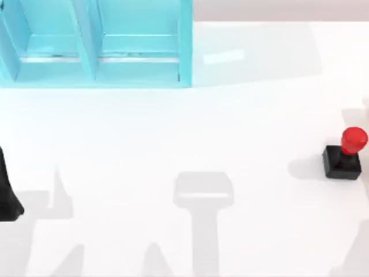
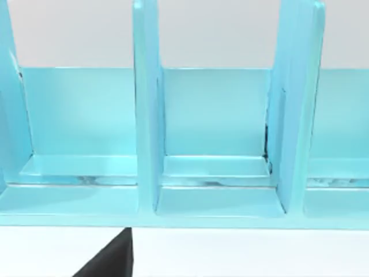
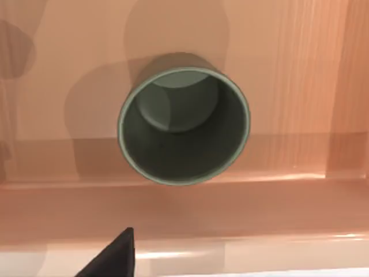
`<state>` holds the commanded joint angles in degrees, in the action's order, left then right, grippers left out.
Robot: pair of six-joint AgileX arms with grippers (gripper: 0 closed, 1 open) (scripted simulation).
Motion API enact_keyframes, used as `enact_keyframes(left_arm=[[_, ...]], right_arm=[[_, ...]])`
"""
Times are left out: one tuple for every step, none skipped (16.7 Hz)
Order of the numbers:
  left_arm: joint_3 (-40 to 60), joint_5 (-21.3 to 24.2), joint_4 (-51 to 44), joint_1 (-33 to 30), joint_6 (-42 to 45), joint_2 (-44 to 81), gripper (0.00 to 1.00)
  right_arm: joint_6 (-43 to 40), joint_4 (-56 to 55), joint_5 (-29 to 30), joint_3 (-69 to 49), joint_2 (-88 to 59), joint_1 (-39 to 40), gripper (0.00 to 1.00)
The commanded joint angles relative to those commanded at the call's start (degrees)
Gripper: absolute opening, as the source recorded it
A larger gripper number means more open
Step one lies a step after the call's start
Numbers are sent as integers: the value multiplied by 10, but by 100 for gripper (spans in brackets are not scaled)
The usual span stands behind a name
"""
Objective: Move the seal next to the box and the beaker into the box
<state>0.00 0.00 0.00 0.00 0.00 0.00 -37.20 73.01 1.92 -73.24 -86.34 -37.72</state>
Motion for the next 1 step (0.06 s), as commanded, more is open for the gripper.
enact_keyframes(left_arm=[[0, 0, 0, 0, 0, 0, 100]], right_arm=[[0, 0, 0, 0, 0, 0, 100]])
